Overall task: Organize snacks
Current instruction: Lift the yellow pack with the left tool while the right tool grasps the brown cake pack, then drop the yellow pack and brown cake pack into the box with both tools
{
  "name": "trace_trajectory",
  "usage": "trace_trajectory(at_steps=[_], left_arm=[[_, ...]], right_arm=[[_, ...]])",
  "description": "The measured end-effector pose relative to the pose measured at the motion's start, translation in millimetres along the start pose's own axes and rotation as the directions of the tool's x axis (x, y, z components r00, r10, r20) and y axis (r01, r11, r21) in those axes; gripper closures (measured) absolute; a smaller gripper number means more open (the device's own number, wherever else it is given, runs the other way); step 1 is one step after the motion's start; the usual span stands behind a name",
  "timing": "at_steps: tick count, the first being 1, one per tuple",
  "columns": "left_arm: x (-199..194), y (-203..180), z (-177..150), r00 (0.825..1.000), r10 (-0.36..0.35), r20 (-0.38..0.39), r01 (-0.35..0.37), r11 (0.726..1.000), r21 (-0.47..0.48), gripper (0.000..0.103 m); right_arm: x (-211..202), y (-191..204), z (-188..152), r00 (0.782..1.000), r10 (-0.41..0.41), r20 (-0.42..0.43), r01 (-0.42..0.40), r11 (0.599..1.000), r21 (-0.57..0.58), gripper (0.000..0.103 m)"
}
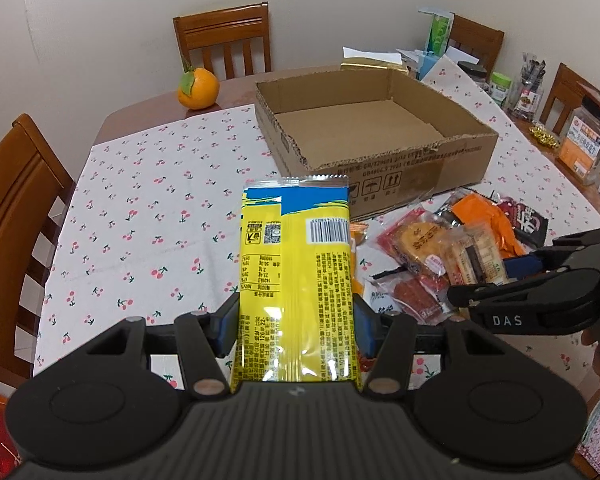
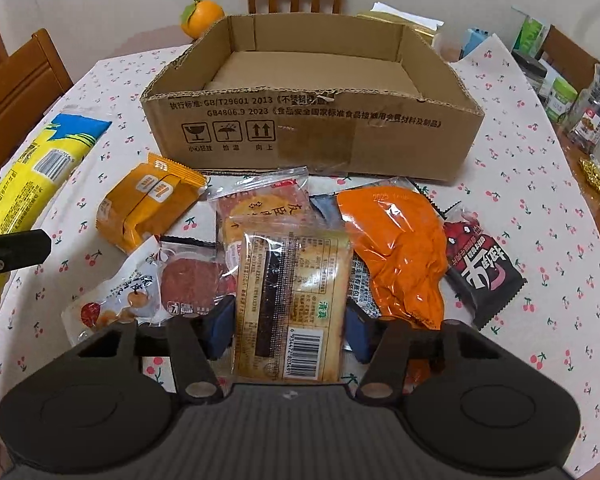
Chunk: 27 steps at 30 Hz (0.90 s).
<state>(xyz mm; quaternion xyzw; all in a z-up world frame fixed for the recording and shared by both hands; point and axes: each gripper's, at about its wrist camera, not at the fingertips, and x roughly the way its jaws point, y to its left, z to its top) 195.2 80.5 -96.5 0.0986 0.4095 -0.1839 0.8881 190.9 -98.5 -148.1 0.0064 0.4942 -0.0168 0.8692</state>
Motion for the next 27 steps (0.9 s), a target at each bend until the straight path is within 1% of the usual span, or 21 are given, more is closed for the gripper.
trace_trajectory(at_steps=[5, 9, 15, 20, 23, 27], left_arm=[[-11, 3, 9, 1.000, -0.008, -0.014, 0.008, 1.000, -0.016, 0.048], [-21, -1, 16, 1.000, 0.013, -0.020, -0.013, 1.000, -0.012, 0.048], [-34, -13, 31, 0.999, 0.032, -0.016, -0.033, 0.999, -0.031, 0.048], [-34, -28, 44, 0.999, 0.037, -0.003, -0.037, 0.999, -0.028, 0.048], [-31, -34, 55, 0.999, 0.034, -0.017, -0.034, 0.999, -0.036, 0.048], [-26, -41, 73, 1.000, 0.025, -0.008, -0.025, 0.999, -0.031, 0.048]], right_arm=[[-12, -5, 8, 1.000, 0.012, -0.013, -0.013, 0.999, -0.030, 0.043], [-30, -11, 19, 0.999, 0.043, -0.012, -0.043, 0.996, -0.076, 0.043], [-52, -21, 33, 0.995, 0.097, -0.012, -0.098, 0.978, -0.185, 0.043], [-61, -32, 42, 0.992, 0.124, -0.007, -0.122, 0.959, -0.256, 0.043], [-67, -40, 50, 0.990, 0.143, 0.000, -0.137, 0.951, -0.278, 0.043], [-77, -51, 63, 0.986, 0.164, 0.026, -0.149, 0.941, -0.305, 0.044]])
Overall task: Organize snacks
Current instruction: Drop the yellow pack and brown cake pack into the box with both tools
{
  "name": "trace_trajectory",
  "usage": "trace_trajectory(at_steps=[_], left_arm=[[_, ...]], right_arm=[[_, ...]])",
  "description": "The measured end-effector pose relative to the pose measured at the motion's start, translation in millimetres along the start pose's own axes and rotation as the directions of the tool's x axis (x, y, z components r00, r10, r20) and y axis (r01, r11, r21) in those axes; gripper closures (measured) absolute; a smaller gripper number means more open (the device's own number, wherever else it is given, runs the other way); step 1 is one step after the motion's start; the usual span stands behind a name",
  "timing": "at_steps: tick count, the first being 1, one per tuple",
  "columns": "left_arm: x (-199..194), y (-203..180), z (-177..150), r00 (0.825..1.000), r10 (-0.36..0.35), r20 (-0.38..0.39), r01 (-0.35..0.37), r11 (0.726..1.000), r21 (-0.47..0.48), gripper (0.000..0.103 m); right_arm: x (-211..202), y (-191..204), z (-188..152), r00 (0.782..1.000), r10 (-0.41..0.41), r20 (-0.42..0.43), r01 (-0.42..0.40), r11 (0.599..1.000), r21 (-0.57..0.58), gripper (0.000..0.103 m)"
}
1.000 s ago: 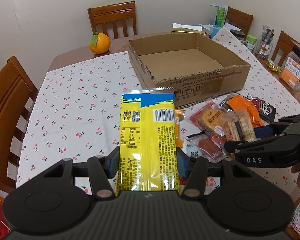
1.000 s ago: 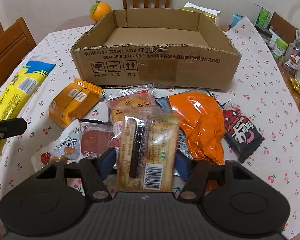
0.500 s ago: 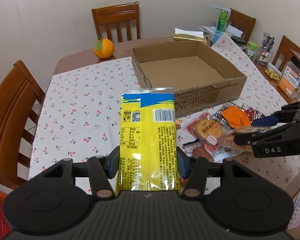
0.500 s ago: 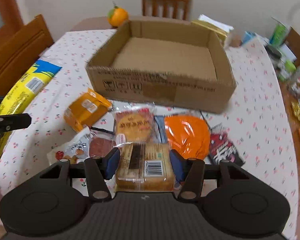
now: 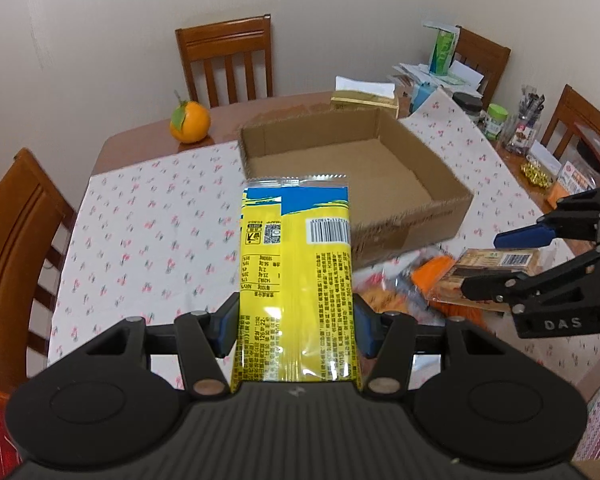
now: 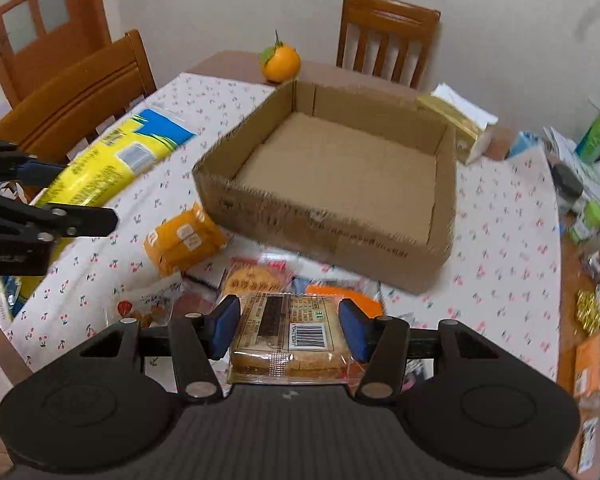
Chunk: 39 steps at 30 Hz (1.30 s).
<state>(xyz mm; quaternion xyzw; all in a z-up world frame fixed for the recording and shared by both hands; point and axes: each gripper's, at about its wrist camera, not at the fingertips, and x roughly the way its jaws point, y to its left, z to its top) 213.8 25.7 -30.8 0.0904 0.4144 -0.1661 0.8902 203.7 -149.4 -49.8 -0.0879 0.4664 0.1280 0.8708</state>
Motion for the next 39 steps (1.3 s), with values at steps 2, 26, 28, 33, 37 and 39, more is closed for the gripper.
trace_trajectory(at_steps=[2, 26, 28, 33, 37, 39], left_arm=[[4, -2, 14, 1.000, -0.008, 0.004, 0.008, 1.000, 0.008, 0.048], [121, 9, 120, 0.996, 0.045, 0.077, -0.035, 0.992, -0.125, 0.017], [109, 11, 108, 0.997, 0.036, 0.068, -0.027, 0.991, -0.128, 0.016], [73, 12, 71, 0.994, 0.059, 0.089, -0.043, 0.985, -0.168, 0.009], [54, 12, 45, 0.991, 0.105, 0.083, -0.088, 0.978, -0.189, 0.009], [47, 12, 34, 0.990, 0.121, 0.077, -0.105, 0.977, -0.188, 0.009]], right_arm=[[-6, -6, 6, 1.000, 0.005, 0.015, -0.004, 1.000, -0.008, 0.043], [-2, -73, 70, 0.993, -0.040, 0.114, 0.042, 0.999, -0.013, 0.043], [2, -74, 74, 0.993, -0.036, 0.109, 0.038, 0.999, -0.015, 0.043], [17, -76, 92, 0.994, -0.029, 0.108, 0.033, 0.999, -0.030, 0.043], [38, -76, 112, 0.995, -0.022, 0.100, 0.027, 0.999, -0.048, 0.043], [50, -75, 122, 0.995, -0.019, 0.094, 0.025, 0.998, -0.056, 0.043]])
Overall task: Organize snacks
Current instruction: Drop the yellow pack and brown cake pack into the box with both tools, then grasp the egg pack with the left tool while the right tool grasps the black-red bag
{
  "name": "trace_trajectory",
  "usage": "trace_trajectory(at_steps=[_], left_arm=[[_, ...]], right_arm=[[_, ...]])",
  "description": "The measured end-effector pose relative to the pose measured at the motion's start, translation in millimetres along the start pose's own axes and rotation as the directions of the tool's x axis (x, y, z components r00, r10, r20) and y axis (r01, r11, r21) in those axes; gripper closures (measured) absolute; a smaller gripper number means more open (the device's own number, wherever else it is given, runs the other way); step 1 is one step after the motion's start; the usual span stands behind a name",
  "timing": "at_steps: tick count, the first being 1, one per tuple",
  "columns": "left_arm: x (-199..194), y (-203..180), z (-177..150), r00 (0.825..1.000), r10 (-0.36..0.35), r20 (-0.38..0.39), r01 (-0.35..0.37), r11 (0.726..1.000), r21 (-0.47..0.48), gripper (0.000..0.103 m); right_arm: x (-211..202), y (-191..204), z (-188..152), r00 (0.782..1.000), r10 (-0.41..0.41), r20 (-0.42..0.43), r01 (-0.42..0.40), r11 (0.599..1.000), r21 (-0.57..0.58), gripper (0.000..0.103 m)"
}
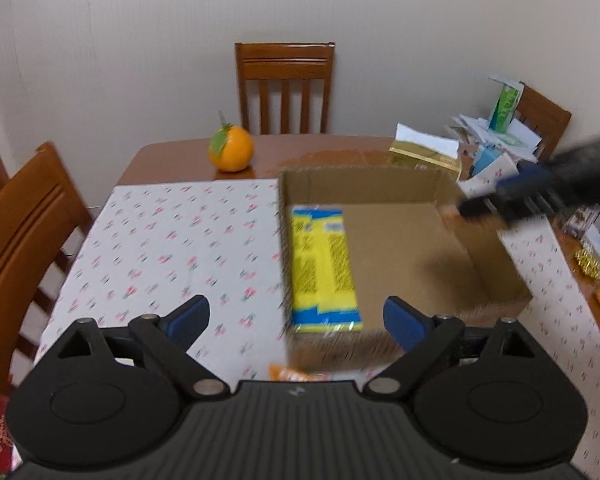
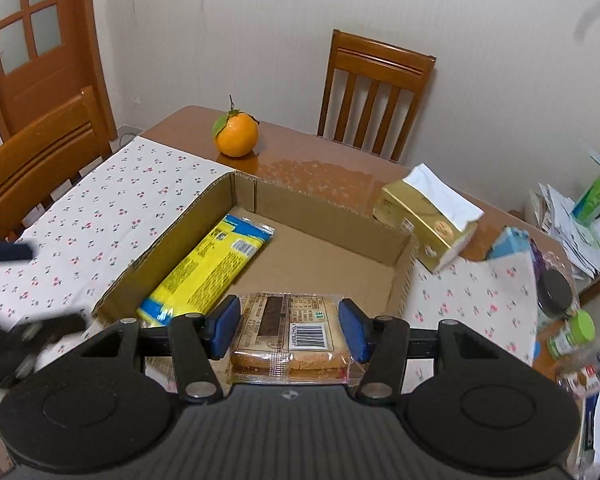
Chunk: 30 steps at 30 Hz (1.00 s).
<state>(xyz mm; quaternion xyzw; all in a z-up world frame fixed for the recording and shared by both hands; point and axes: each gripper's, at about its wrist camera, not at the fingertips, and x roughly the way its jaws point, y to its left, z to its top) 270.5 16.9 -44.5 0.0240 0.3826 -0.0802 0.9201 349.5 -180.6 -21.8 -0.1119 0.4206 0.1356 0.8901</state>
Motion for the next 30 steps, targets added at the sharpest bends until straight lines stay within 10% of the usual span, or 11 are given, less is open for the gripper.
trace_trajectory(at_steps=[9, 12, 30], left_arm=[[-16, 17, -24, 1.000, 0.025, -0.015, -0.026, 0.998, -0.061, 0.009], [-18, 18, -27, 0.999, 0.025, -0.021, -0.026, 0.998, -0.065, 0.009], [-20, 12, -49, 0.996, -0.081, -0.038, 0.082, 0.996, 0.023, 0.009]], right_arm=[[52, -3, 42, 0.999, -0.022, 0.023, 0.023, 1.000, -0.013, 0.042], [60, -7, 43, 0.999, -0.034, 0.018, 0.034, 0.999, 0.005, 0.020], [-15, 15, -48, 0.993, -0.102, 0.063, 0.098, 0.993, 0.062, 0.000]])
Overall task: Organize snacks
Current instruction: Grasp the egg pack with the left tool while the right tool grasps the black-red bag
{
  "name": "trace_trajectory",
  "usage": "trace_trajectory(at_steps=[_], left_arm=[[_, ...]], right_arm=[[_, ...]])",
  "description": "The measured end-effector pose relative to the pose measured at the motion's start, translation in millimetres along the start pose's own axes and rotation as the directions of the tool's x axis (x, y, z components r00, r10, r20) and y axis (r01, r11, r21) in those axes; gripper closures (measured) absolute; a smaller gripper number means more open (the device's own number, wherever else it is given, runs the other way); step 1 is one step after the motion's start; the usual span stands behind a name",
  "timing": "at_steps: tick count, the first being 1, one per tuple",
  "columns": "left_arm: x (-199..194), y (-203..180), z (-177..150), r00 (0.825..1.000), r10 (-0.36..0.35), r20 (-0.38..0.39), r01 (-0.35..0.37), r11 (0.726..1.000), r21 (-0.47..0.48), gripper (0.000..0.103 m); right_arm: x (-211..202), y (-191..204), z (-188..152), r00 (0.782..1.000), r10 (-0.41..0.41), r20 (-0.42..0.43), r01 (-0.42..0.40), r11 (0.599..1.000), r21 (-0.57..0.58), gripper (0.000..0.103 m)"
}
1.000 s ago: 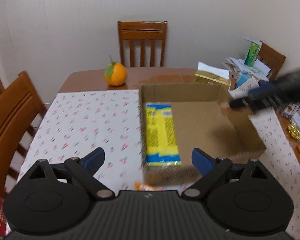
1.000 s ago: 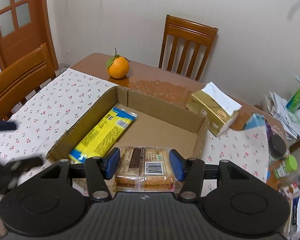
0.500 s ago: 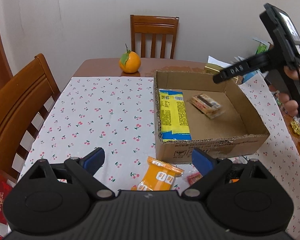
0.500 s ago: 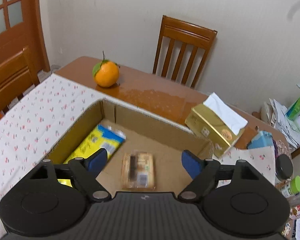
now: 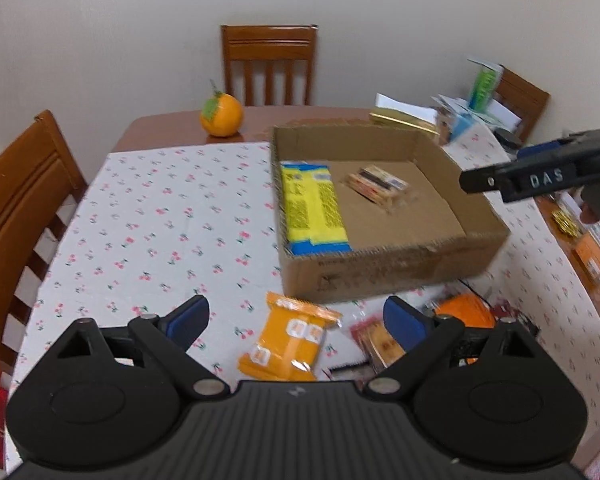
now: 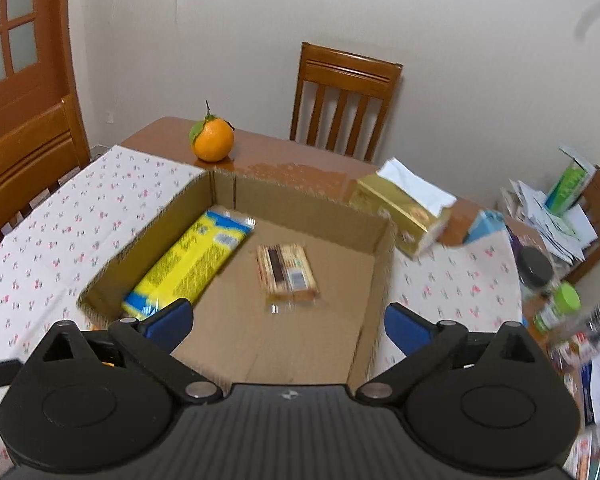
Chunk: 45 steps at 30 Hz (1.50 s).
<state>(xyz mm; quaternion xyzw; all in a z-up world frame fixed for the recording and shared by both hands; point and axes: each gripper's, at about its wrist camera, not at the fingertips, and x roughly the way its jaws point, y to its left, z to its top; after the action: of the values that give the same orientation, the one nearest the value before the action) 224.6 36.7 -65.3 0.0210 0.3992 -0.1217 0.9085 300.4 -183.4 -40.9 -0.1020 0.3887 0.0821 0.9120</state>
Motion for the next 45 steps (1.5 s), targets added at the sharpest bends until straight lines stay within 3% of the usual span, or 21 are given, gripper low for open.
trace_trajectory(at_steps=[5, 11, 24, 29, 34, 36, 41, 45], left_arm=[[0, 3, -19, 0.998, -0.047, -0.031, 0.046, 0.999, -0.017, 0.007], [9, 0, -46, 0.994, -0.040, -0.102, 0.046, 0.997, 0.061, 0.007], [51, -13, -88, 0.963, -0.058, -0.263, 0.114, 0.973, 0.200, 0.007], [55, -14, -89, 0.963, -0.074, -0.260, 0.136, 0.965, 0.226, 0.000], [58, -15, -87, 0.960, -0.085, -0.265, 0.152, 0.958, 0.242, 0.000], [59, -14, -87, 0.962, -0.088, -0.259, 0.153, 0.958, 0.244, 0.000], [59, -14, -87, 0.962, -0.088, -0.258, 0.153, 0.958, 0.244, 0.000], [60, -16, -85, 0.961, -0.085, -0.262, 0.153, 0.956, 0.251, 0.001]], right_arm=[[-11, 2, -41, 0.999, -0.031, -0.039, 0.034, 0.997, 0.067, 0.000], [-14, 10, -89, 0.993, -0.056, -0.103, 0.068, 0.991, 0.114, 0.000], [-24, 13, -135, 0.980, -0.083, -0.183, 0.113, 0.981, 0.160, 0.000], [-24, 0, -157, 0.964, -0.111, -0.242, 0.156, 0.972, 0.177, 0.000], [-13, -14, -181, 0.945, -0.129, -0.301, 0.189, 0.966, 0.178, 0.000], [-6, -18, -189, 0.940, -0.125, -0.318, 0.186, 0.968, 0.170, 0.000], [2, -27, -194, 0.958, -0.037, -0.285, 0.097, 0.975, 0.201, 0.000], [8, -30, -191, 0.971, 0.010, -0.238, 0.023, 0.990, 0.136, 0.000]])
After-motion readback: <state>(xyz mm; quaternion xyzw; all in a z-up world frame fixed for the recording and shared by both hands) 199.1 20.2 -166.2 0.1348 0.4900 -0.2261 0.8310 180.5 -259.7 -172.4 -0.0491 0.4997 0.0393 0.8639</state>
